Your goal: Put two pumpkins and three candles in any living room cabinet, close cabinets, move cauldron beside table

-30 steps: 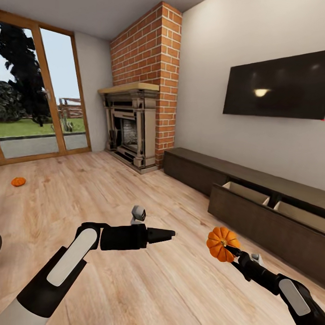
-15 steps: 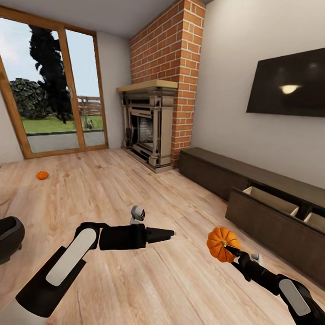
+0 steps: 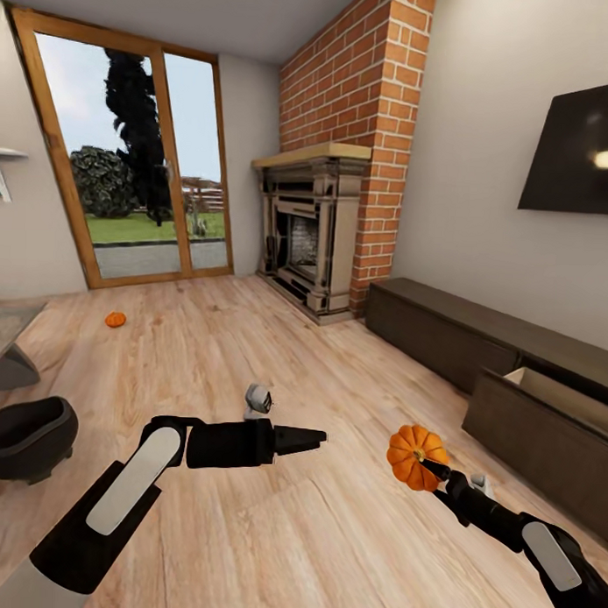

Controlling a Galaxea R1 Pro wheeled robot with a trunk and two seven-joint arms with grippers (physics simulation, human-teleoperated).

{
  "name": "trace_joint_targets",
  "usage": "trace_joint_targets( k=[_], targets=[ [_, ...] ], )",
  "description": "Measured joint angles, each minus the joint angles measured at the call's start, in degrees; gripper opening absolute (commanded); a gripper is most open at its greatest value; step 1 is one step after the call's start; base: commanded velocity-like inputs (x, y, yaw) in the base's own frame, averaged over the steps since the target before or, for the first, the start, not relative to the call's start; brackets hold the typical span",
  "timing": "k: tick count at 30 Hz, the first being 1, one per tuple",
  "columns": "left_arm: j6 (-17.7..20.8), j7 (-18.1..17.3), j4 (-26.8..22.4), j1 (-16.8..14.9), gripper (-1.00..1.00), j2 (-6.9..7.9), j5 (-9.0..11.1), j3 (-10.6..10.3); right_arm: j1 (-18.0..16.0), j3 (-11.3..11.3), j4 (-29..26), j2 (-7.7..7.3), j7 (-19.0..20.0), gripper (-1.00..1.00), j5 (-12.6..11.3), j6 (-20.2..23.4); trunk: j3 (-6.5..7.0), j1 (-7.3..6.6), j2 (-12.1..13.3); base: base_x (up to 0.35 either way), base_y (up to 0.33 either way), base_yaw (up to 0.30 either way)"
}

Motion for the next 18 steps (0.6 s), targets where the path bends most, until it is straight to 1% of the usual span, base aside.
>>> trace_joint_targets(
  k=[18],
  targets=[
    [0.0,0.0,0.1,0.0,1.00,-0.08,0.0,0.0,0.0,0.0,0.0,0.06,0.0,-1.00,0.1,0.0,-1.03,0.00,0.0,0.325,0.000,0.224]
  ],
)
